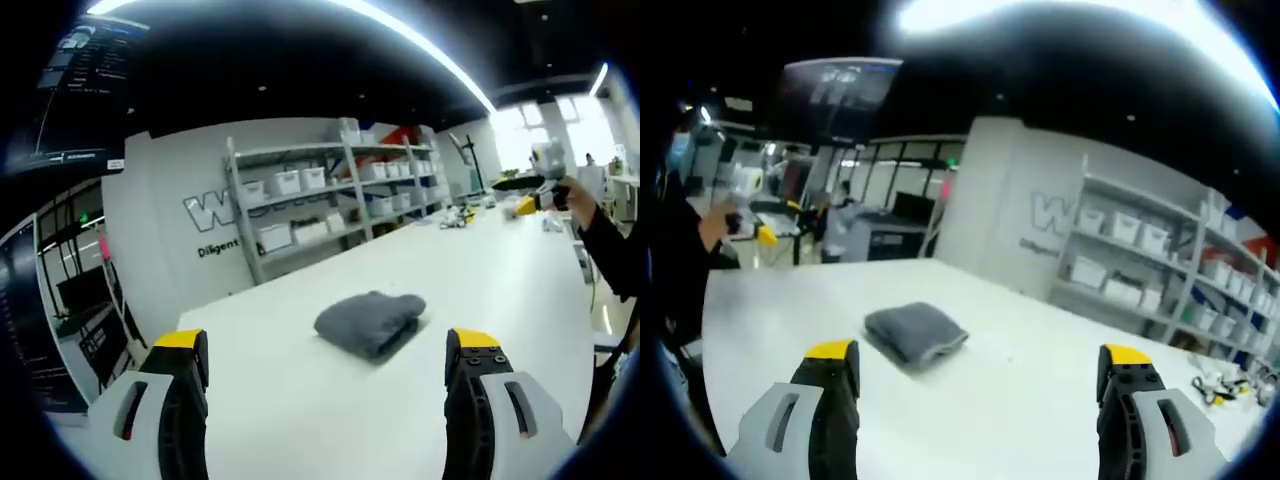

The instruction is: Open the folded towel by lifting each exposed corner and separating the folded layers until the towel lies flat within the target outline without major curled edges

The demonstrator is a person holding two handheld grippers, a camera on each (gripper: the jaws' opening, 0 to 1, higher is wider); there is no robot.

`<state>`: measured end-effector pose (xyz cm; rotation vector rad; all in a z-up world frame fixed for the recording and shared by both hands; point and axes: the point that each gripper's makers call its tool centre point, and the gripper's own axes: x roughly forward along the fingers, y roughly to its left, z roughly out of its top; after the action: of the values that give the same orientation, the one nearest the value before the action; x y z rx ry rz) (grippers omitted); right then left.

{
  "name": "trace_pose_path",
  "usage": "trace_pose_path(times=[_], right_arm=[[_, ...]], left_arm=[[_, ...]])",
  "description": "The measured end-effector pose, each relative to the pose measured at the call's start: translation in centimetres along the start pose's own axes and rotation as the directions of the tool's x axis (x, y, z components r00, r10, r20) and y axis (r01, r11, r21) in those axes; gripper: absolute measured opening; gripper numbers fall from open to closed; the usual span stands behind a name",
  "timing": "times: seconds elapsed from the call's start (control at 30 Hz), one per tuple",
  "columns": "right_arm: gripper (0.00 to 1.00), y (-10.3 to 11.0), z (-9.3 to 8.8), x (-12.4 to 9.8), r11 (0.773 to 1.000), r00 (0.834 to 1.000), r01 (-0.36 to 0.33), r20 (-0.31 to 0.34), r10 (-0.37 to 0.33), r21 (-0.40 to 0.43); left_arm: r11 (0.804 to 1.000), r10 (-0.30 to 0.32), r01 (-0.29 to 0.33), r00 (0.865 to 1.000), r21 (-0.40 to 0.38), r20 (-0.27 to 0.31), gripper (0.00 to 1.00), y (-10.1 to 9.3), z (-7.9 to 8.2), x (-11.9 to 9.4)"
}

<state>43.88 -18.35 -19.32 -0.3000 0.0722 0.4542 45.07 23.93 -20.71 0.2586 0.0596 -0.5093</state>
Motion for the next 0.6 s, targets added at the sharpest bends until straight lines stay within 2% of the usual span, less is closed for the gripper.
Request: trace_pose_path(times=[0.2,0.3,0.5,0.6], right_arm=[[1.00,-0.5,-1.1,0.8,1.000,1.000,0.000,-0.028,0.000,0.001],[1.00,-0.9,-1.1,1.1,1.000,1.000,0.008,-0.023,-0.008,0.015],[1.00,-1.1,-1.2,1.2,1.000,1.000,0.006,-0.020,-0.006,0.021],[1.00,-1.3,-1.5,1.9,0.999,1.000,-0.005,-0.019,0.006,0.051]], left_arm=[[1.000,-0.012,0.012,1.000,-0.019,-0.004,0.98,0.5,-0.5,0.7],[1.000,0.030,-0.030,0.999,-0.004,-0.031,0.98,1.7,-1.1,1.1],[1.000,0.010,-0.011,1.000,-0.020,-0.026,0.99,1.4,-1.2,1.4],[1.000,0.008,-0.009,1.000,-0.025,-0.026,0.99,1.4,-1.4,2.0]])
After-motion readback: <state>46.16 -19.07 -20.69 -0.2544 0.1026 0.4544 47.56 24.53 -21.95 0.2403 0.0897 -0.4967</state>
